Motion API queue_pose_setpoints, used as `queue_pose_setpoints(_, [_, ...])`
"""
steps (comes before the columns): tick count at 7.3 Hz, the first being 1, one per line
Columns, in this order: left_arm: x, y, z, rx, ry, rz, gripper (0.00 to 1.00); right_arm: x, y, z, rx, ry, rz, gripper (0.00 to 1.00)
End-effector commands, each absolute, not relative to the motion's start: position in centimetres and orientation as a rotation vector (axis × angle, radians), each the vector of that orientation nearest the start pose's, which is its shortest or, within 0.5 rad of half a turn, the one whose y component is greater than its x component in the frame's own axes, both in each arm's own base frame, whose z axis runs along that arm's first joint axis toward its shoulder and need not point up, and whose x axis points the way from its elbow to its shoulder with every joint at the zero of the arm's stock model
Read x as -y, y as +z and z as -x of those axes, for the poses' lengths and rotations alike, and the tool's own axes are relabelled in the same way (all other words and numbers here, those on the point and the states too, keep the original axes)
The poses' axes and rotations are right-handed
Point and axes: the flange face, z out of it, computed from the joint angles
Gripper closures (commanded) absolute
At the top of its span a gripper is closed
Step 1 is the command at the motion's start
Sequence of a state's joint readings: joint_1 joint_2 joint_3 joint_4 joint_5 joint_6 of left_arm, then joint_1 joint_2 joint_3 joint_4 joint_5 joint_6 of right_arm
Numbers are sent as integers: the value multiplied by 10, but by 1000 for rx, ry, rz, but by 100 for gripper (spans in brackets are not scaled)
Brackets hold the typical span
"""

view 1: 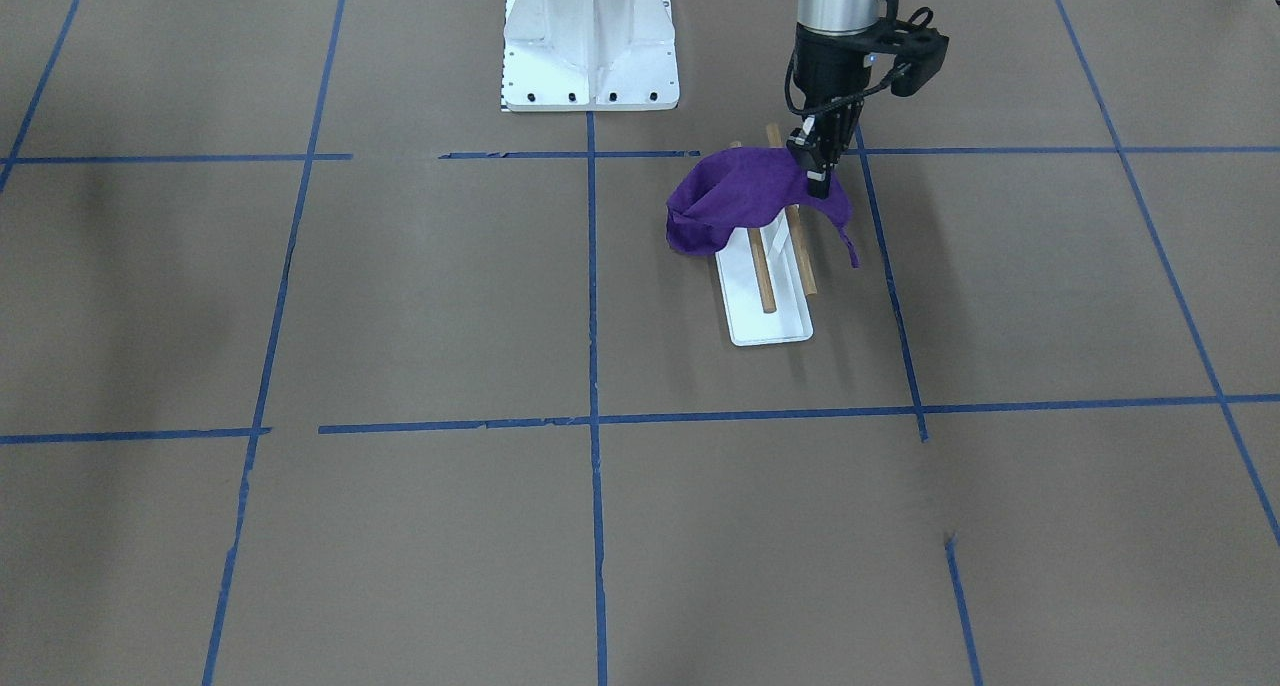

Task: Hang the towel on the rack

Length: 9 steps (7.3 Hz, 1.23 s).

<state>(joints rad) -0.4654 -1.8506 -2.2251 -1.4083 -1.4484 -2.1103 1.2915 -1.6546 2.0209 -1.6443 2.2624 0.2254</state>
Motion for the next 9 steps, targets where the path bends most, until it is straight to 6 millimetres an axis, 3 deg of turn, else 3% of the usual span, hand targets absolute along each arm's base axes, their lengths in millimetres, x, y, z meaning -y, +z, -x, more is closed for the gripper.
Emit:
queue_pose_setpoints(1, [362,285,-371,-741,-972,-110,100,454,486,58,737,-155,-107,0])
queue_pose_setpoints(2, [365,300,-377,-709,-971,-111,100,454,486,58,737,-154,-107,0])
queue_pose_setpoints(4, [361,333,-369,-681,-971,-114,100,456,484,58,738,-155,-110,0])
queue_pose_setpoints(6, [359,337,-365,-700,-925,-125,100,456,484,58,738,-155,-112,0])
queue_pose_setpoints(7, [359,332,-365,-710,-918,-127,11,456,484,58,738,-155,-110,0])
queue_pose_setpoints(8, [358,322,-364,-725,-845,-148,0,456,484,58,737,-158,-116,0])
queue_pose_setpoints(9, [352,323,-365,-722,-728,-85,0,456,485,58,731,-156,-115,0])
